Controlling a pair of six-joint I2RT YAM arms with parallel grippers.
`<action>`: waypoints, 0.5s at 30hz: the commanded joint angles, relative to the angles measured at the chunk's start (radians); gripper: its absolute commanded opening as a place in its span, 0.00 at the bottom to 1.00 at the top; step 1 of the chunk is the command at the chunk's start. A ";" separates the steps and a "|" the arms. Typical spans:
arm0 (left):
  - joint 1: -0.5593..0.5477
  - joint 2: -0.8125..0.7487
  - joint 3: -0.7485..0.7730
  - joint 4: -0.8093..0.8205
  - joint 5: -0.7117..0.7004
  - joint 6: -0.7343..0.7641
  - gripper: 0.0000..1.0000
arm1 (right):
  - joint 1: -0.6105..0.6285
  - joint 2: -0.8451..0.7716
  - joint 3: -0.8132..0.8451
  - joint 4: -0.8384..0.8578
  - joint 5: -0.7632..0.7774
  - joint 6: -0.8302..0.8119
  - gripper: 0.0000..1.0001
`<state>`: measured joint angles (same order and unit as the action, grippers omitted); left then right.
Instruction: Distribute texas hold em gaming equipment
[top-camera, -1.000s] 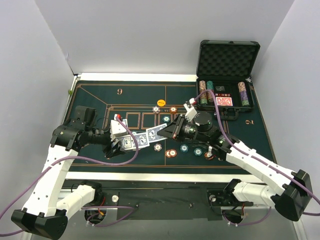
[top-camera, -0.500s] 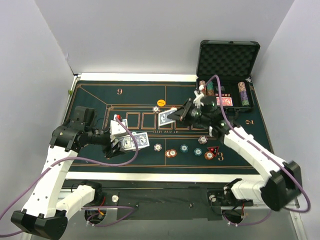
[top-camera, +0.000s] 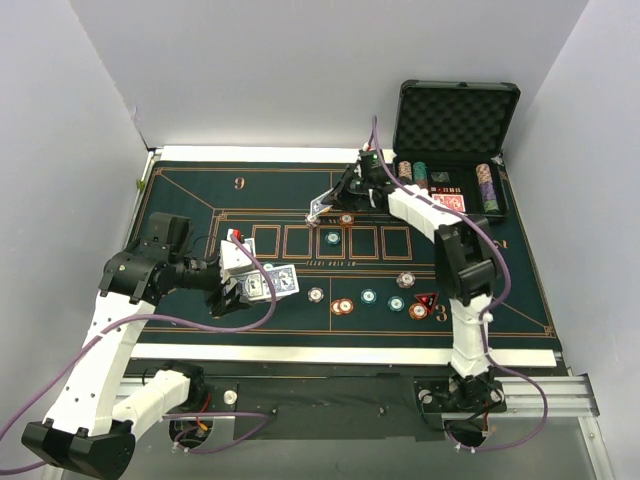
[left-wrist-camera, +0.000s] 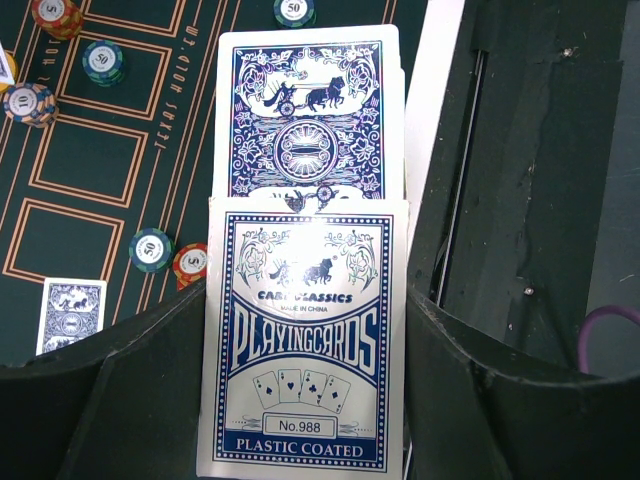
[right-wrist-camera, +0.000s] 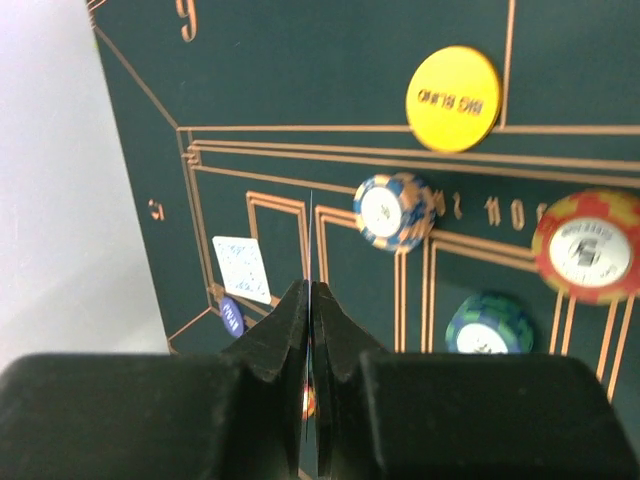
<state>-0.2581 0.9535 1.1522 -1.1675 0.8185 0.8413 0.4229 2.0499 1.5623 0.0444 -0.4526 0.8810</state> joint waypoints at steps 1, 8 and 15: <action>0.008 -0.012 0.027 0.022 0.033 -0.004 0.35 | -0.009 0.090 0.151 -0.040 0.014 -0.008 0.00; 0.010 -0.012 0.032 0.016 0.031 -0.002 0.35 | -0.016 0.199 0.280 -0.093 0.106 -0.026 0.02; 0.010 -0.019 0.035 0.009 0.025 -0.002 0.35 | -0.024 0.292 0.377 -0.232 0.155 -0.099 0.25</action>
<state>-0.2531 0.9516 1.1522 -1.1698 0.8158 0.8417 0.4091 2.3035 1.8877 -0.0849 -0.3477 0.8394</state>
